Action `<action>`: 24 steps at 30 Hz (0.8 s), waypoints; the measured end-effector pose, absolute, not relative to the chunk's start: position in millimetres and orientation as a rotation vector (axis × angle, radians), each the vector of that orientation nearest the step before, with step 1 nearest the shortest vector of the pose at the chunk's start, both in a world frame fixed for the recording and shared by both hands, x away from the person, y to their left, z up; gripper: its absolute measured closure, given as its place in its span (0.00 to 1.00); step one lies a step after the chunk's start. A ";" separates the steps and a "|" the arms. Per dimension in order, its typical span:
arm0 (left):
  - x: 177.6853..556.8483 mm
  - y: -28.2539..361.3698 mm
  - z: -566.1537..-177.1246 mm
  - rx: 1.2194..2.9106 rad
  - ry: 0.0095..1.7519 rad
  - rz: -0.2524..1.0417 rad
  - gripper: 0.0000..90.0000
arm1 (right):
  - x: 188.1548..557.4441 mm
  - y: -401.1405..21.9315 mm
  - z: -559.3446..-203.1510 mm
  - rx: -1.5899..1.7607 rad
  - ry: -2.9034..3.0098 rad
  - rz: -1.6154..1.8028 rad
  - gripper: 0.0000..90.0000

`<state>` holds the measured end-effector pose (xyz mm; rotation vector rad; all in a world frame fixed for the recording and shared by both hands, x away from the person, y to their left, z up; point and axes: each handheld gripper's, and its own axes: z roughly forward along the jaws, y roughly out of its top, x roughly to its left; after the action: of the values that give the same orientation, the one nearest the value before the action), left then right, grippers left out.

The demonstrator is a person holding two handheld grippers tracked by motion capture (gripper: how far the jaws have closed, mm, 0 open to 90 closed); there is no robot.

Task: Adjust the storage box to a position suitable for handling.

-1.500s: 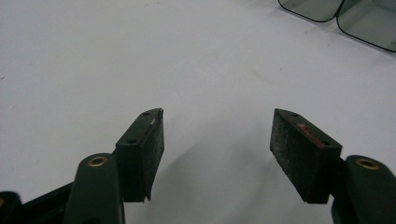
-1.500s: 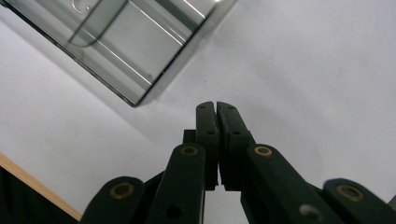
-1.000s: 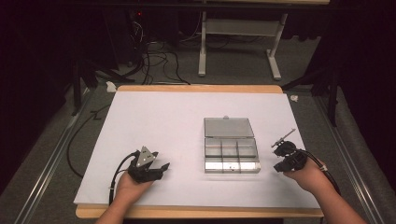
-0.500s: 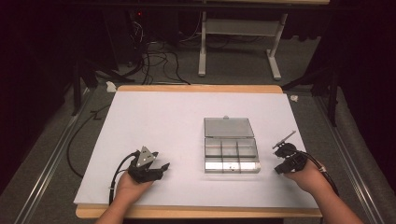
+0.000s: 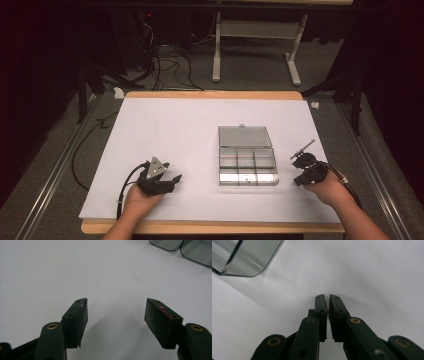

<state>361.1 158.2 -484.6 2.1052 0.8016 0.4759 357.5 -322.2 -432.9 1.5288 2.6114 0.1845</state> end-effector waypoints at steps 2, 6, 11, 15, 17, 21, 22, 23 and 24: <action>361.1 158.1 -484.7 2.105 0.802 0.476 0.39 | 357.6 -322.1 -430.6 1.520 2.614 0.190 0.96; 361.1 158.1 -484.7 2.106 0.803 0.476 0.39 | 357.9 -319.9 -424.9 1.513 2.613 0.198 0.96; 361.1 158.2 -484.6 2.106 0.802 0.475 0.39 | 358.6 -317.1 -418.6 1.500 2.616 0.205 0.96; 361.1 158.2 -484.6 2.105 0.802 0.475 0.39 | 359.4 -314.1 -413.4 1.490 2.621 0.214 0.96; 361.1 158.3 -484.6 2.105 0.802 0.474 0.39 | 359.8 -312.1 -410.7 1.483 2.623 0.219 0.96; 361.1 158.3 -484.6 2.105 0.801 0.474 0.39 | 361.4 -307.9 -404.6 1.463 2.625 0.221 0.96; 361.1 158.3 -484.6 2.105 0.802 0.474 0.39 | 361.9 -306.9 -403.1 1.461 2.625 0.224 0.96; 361.1 158.3 -484.6 2.104 0.802 0.474 0.39 | 362.3 -305.7 -401.5 1.460 2.625 0.223 0.96; 361.1 158.3 -484.7 2.104 0.802 0.476 0.39 | 362.9 -304.5 -399.9 1.447 2.627 0.225 0.96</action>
<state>361.1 158.3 -484.7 2.1039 0.8021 0.4757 362.9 -304.5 -399.9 1.4469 2.6271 0.2246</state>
